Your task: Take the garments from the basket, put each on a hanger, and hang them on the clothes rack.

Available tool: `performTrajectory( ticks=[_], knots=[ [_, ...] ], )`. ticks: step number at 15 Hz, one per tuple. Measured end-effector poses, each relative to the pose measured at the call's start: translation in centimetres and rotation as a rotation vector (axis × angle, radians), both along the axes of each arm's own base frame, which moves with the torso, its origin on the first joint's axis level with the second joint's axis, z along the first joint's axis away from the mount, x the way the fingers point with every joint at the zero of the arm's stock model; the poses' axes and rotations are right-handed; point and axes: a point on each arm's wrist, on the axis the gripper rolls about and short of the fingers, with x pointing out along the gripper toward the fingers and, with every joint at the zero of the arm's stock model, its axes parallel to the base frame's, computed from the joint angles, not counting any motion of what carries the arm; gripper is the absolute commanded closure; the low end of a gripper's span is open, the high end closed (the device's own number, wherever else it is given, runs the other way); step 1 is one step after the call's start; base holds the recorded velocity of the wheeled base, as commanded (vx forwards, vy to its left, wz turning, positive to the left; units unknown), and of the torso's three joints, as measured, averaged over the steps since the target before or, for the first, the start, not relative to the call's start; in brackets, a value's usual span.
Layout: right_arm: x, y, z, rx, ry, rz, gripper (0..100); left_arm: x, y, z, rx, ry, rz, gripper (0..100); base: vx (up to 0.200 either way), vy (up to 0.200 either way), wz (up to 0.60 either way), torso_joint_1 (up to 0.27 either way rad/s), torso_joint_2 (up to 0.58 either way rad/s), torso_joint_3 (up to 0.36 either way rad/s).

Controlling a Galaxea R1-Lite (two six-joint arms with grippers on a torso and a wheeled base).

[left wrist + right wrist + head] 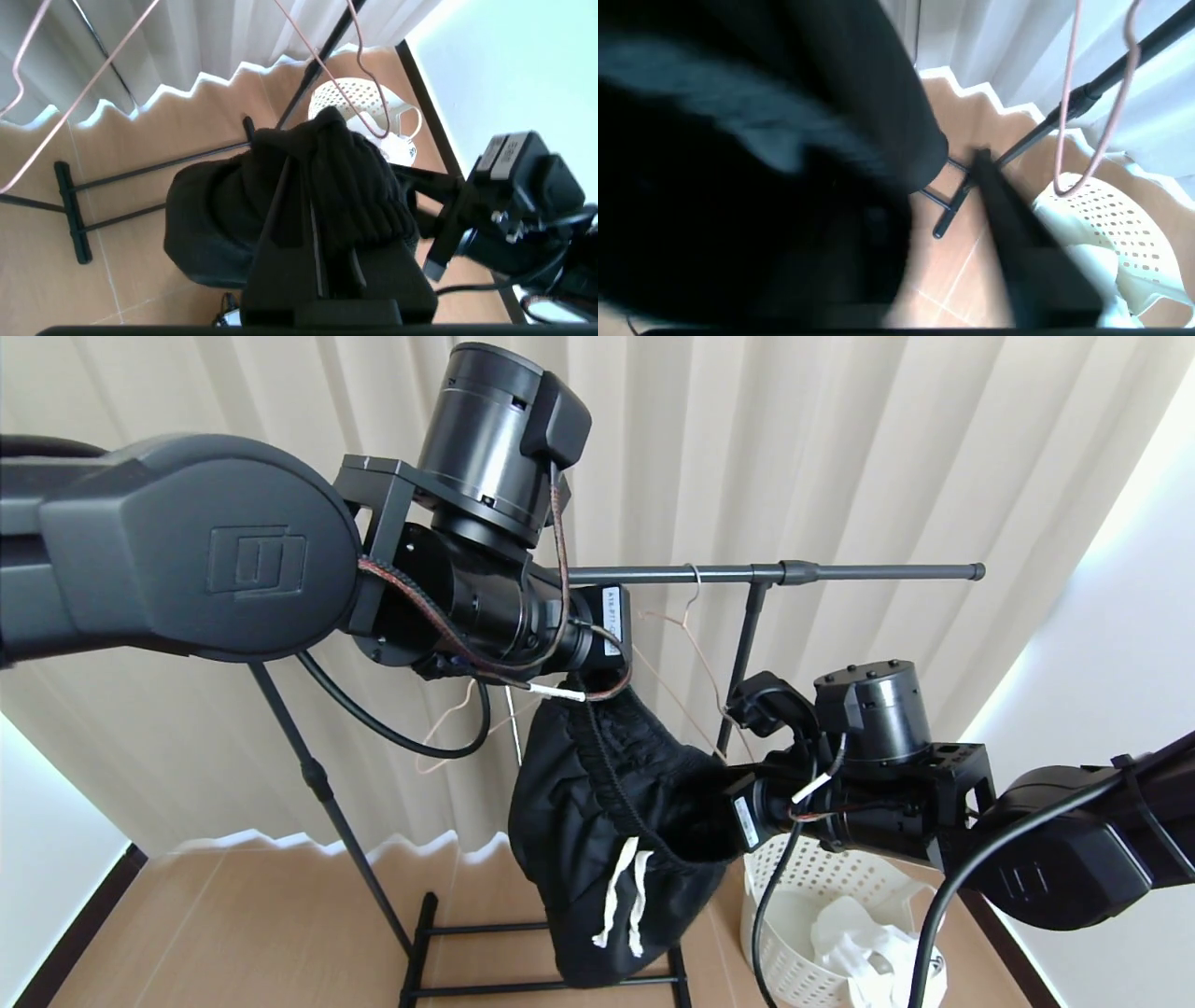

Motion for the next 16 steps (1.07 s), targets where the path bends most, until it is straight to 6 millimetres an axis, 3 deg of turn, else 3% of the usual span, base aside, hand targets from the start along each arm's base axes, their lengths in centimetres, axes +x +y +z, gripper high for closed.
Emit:
performTrajectory(
  ticks=[5,10,11,16],
  knots=[
    [0.7,-1.3,0.7,0.013,-0.021,-0.044,100,-1.0,1.1,-0.8,0.049,0.059,0.000,100,0.000,0.000,0.00,0.000,0.00,0.000],
    [0.8,-3.1,3.2,0.049,-0.087,-0.093,100,-0.9,3.0,-4.6,0.172,0.162,0.019,100,0.000,0.000,0.00,0.000,0.00,0.000],
    [0.7,-3.3,3.7,0.055,-0.098,-0.095,100,-0.9,3.5,-5.5,0.205,0.183,0.019,0,0.000,0.000,0.00,0.000,0.00,0.000],
    [0.1,-3.8,4.8,0.068,-0.129,-0.105,100,-1.6,5.9,-7.3,0.301,0.207,0.003,0,0.000,0.000,0.00,0.000,0.00,0.000]
  ],
)
